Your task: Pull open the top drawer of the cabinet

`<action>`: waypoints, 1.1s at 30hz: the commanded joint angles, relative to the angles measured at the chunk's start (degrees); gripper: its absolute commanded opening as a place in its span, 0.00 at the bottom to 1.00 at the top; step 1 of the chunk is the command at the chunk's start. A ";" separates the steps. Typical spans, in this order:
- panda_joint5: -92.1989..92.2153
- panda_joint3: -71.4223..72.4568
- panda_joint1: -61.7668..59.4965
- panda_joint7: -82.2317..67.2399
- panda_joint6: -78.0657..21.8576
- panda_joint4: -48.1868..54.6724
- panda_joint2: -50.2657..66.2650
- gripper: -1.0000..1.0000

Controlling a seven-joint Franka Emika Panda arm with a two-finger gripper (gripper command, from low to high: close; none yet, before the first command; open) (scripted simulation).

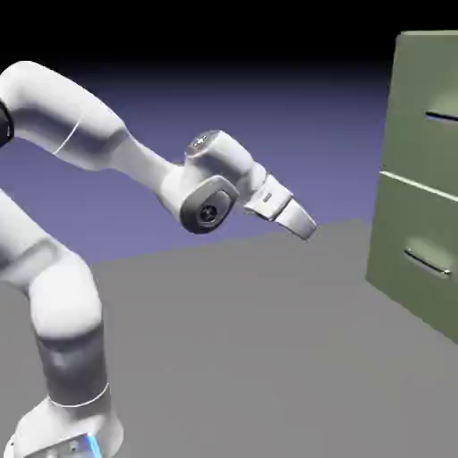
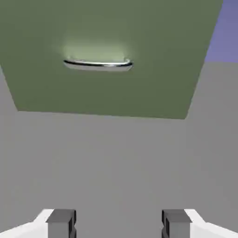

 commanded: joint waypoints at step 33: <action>70.89 35.40 -68.53 25.58 -10.80 48.91 -26.75 0.50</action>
